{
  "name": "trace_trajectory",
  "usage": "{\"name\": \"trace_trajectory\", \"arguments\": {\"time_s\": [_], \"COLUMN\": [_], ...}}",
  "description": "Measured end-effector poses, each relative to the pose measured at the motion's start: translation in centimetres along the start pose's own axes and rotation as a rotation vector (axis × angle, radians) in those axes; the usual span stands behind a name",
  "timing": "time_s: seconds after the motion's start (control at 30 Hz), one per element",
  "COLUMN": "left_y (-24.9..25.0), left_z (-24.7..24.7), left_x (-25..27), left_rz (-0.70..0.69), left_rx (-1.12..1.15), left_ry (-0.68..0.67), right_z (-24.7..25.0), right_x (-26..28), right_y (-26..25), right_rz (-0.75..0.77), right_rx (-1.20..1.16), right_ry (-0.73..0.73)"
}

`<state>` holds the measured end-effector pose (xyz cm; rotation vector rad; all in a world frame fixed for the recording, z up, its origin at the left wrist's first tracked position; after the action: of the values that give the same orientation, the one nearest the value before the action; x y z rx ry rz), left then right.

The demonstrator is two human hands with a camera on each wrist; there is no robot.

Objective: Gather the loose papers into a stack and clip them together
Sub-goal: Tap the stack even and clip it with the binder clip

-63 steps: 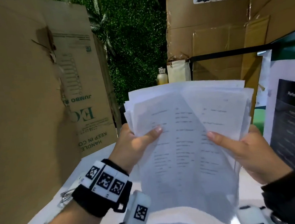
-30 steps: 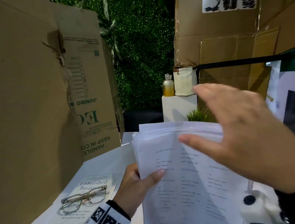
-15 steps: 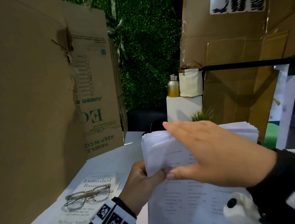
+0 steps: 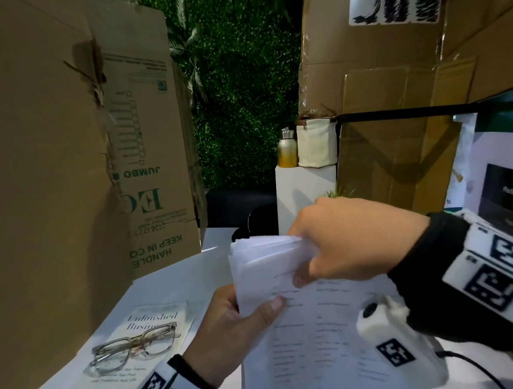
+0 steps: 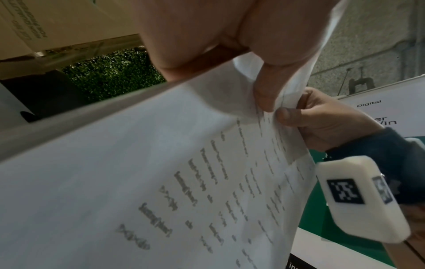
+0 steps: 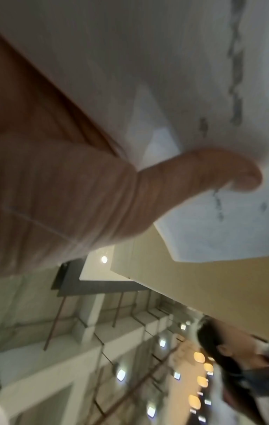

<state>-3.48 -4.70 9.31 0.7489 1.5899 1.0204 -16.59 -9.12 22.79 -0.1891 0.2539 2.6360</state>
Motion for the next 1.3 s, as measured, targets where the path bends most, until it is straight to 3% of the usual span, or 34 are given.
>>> {"name": "trace_trajectory", "arguments": {"time_s": [0.1,0.2,0.3,0.47,0.57,0.7,0.83,0.93,1.07,1.23,1.3], "left_y": [-0.2,-1.4,-1.8,0.1,1.2,-0.4,-4.0,-3.8,-3.1,-5.7,-5.9], "left_z": [0.5,1.9,4.2,3.7,1.9,0.8,0.7,0.8,1.6,1.6,2.0], "left_x": [-0.1,0.2,0.3,-0.7,-1.2,-0.1,2.2,2.2,1.4,3.7,3.7], "left_rz": [0.003,0.104,0.140,0.036,-0.056,0.013,0.150,0.172,0.102,0.230,0.219], "left_rx": [-0.033,-0.096,-0.073,0.186,0.111,0.002,-0.027,-0.003,0.021,-0.034,-0.087], "left_ry": [-0.034,-0.107,-0.043,0.060,0.175,0.251,0.302,0.306,0.268,0.242,0.239], "right_z": [0.4,1.6,1.1,-6.9,-11.2,-14.9,-18.7,-18.5,-17.0,-19.9,-19.8], "right_x": [-0.1,1.9,5.7,10.4,11.5,12.8,13.5,13.1,12.4,13.2,13.3], "right_y": [0.7,3.9,8.0,12.4,13.2,12.6,11.3,10.9,10.6,10.1,10.2], "right_rz": [0.016,-0.039,-0.143,-0.417,-0.496,-0.511,-0.649,-0.681,-0.514,-0.638,-0.672], "right_rx": [-0.109,-0.311,-0.599,-1.202,-1.375,-1.541,-1.543,-1.560,-1.588,-1.619,-1.596], "right_ry": [0.012,0.176,0.371,0.712,0.822,0.733,0.583,0.586,0.609,0.535,0.509]}}
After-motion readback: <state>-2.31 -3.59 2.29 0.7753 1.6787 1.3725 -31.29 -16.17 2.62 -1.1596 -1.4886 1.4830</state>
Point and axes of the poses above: each hand's wrist, its own x-axis away from the middle knuckle, its own z-axis out of the back of the hand, y = z × x, the point moved 5 cm from there along -x, towards the middle knuckle, and after that the axes turned 1 degree about -y, right-handed, at the moved point
